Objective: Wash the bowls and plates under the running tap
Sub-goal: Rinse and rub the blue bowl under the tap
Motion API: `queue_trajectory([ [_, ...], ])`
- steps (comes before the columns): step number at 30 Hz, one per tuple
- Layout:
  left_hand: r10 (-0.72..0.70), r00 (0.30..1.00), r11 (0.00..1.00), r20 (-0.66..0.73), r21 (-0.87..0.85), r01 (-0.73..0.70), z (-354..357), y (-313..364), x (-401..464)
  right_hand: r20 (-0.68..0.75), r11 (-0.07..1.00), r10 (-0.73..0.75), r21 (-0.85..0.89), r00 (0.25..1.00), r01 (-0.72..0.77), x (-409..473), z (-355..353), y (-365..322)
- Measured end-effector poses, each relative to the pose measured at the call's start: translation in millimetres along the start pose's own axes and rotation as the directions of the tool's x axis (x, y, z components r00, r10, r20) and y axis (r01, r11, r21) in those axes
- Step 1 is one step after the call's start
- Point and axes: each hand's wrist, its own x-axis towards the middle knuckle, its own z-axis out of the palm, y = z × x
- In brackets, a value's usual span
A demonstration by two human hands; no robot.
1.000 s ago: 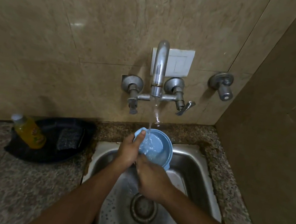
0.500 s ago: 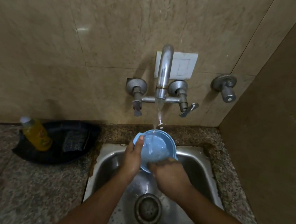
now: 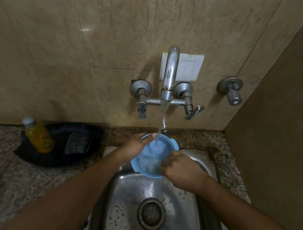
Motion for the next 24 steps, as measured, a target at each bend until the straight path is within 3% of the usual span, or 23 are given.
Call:
queue_trajectory([
  [2, 0.028, 0.992, 0.999, -0.122, -0.024, -0.032, 14.7, -10.7, 4.0, 0.061, 0.989, 0.115, 0.084, 0.991, -0.12, 10.3, -2.6, -13.0],
  [4, 0.042, 0.989, 0.997, -0.144, -0.063, -0.051, 28.8, -19.8, 4.6, 0.174, 0.921, 0.209, 0.295, 0.962, -0.254, 26.6, -3.1, -30.1],
  [7, 0.044, 0.989, 0.993, -0.141, -0.099, -0.058, 31.1, -24.1, 4.6, 0.175, 0.678, 0.302, 0.651, 0.937, -0.34, 40.2, 5.2, -44.9],
  [8, 0.04, 0.986, 0.992, -0.161, -0.11, -0.058, 27.0, -24.3, 3.6, 0.138, 0.656, 0.315, 0.683, 0.939, -0.321, 37.1, 9.1, -48.0],
  [12, -0.016, 0.96, 0.983, -0.279, -0.178, -0.036, 15.3, -32.2, 0.0, -0.175, 0.918, 0.223, 0.368, 0.959, -0.146, 5.7, 28.6, -40.3],
  [14, -0.026, 0.959, 0.981, -0.282, -0.193, -0.03, 24.4, -34.6, -4.5, -0.084, 0.909, 0.271, 0.349, 0.959, -0.227, 7.8, 25.8, -34.6],
  [16, -0.01, 0.96, 0.984, -0.279, -0.173, -0.04, 33.0, -33.7, -6.0, 0.056, 0.843, 0.305, 0.45, 0.951, -0.297, 23.9, 21.0, -45.2],
  [19, 0.016, 0.953, 0.987, -0.302, -0.147, -0.064, 25.2, -28.7, -6.6, 0.008, 0.779, 0.257, 0.591, 0.966, -0.212, 26.0, 26.3, -62.5],
  [21, -0.004, 0.95, 0.99, -0.312, -0.135, -0.041, 17.0, -32.6, -8.1, -0.064, 0.855, 0.22, 0.494, 0.973, -0.161, 7.5, 32.5, -48.9],
  [24, -0.031, 0.955, 0.986, -0.294, -0.163, -0.018, 20.7, -42.8, -9.9, -0.007, 0.908, 0.25, 0.348, 0.968, -0.232, 2.5, 22.3, -37.8],
])
